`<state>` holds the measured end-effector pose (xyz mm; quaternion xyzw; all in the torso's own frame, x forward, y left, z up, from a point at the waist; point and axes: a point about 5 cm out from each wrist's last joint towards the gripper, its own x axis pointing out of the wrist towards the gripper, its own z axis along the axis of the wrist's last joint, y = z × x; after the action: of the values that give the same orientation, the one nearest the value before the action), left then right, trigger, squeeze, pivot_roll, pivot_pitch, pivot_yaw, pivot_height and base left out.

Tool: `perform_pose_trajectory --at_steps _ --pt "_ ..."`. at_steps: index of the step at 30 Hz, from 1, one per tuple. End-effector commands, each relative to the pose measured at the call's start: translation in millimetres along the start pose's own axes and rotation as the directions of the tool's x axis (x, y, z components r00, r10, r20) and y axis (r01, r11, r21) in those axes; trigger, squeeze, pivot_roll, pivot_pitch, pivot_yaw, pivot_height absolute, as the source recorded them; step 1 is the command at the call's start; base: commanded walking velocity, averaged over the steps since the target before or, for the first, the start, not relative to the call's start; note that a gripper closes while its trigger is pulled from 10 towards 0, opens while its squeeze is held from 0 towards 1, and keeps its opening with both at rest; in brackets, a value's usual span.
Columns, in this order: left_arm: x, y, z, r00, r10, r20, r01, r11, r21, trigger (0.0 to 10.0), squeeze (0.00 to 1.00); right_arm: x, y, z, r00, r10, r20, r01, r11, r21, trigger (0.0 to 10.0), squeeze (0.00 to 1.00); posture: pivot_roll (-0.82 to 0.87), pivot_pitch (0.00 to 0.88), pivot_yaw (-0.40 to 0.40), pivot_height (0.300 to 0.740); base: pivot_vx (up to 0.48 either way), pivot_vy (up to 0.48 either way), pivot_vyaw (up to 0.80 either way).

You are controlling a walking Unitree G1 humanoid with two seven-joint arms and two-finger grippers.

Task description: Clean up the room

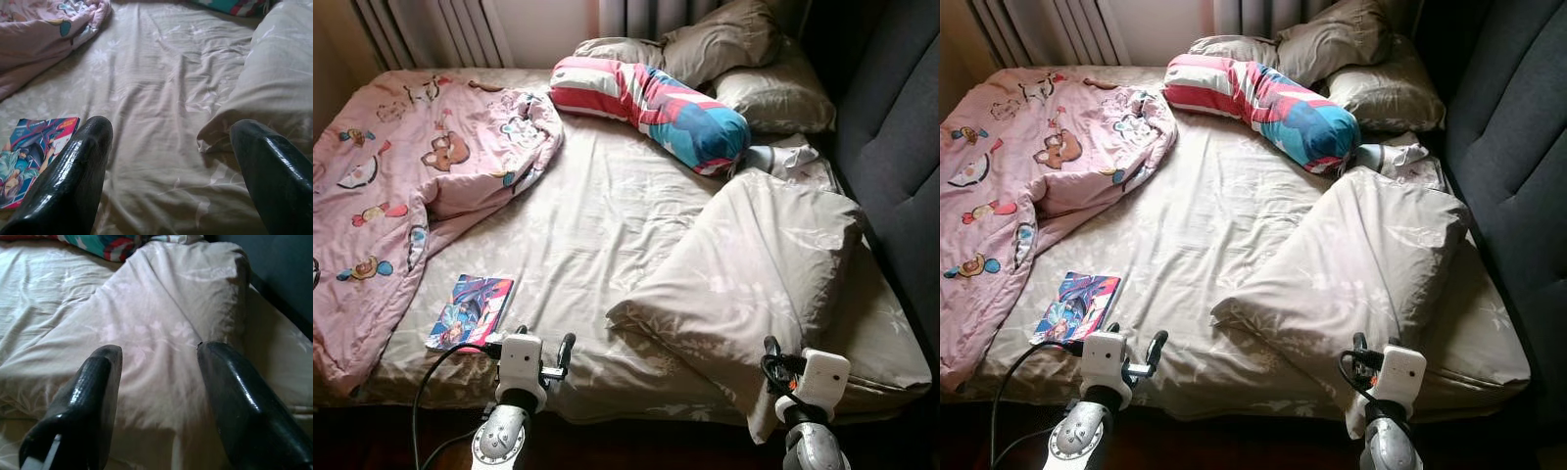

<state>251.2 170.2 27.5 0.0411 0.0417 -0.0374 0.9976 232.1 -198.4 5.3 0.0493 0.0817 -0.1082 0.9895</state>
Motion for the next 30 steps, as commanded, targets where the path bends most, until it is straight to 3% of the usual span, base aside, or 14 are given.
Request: perform_pose_trajectory --at_steps 1,5,17,30 --pt "0.0 -0.6 2.9 1.0 -0.004 0.006 0.004 1.0 0.006 10.0 0.0 -1.8 0.2 -2.0 1.0 -0.002 -0.02 0.002 1.0 0.006 10.0 0.0 -0.11 0.097 -0.003 0.74 0.0 0.0 -0.74" --pt "-0.5 0.4 3.4 1.0 0.001 0.009 -0.001 1.0 0.01 10.0 0.0 -2.5 0.8 -1.1 1.0 0.008 -0.006 -0.008 1.0 -0.002 10.0 0.0 -0.11 0.096 -0.005 0.74 0.0 -0.311 -0.63" --pt "2.3 -0.2 9.7 1.0 0.002 0.022 -0.002 1.0 0.005 10.0 0.0 3.5 -1.6 6.9 1.0 0.007 0.012 -0.007 1.0 -0.012 10.0 0.0 -0.11 0.138 -0.013 0.74 0.0 -0.303 0.0" --pt "3.3 1.2 13.5 1.0 0.005 0.026 -0.005 1.0 -0.005 10.0 0.0 6.9 6.2 7.3 1.0 0.027 0.003 -0.027 1.0 0.004 10.0 0.0 -0.1 0.158 -0.015 0.74 0.0 0.0 0.0"
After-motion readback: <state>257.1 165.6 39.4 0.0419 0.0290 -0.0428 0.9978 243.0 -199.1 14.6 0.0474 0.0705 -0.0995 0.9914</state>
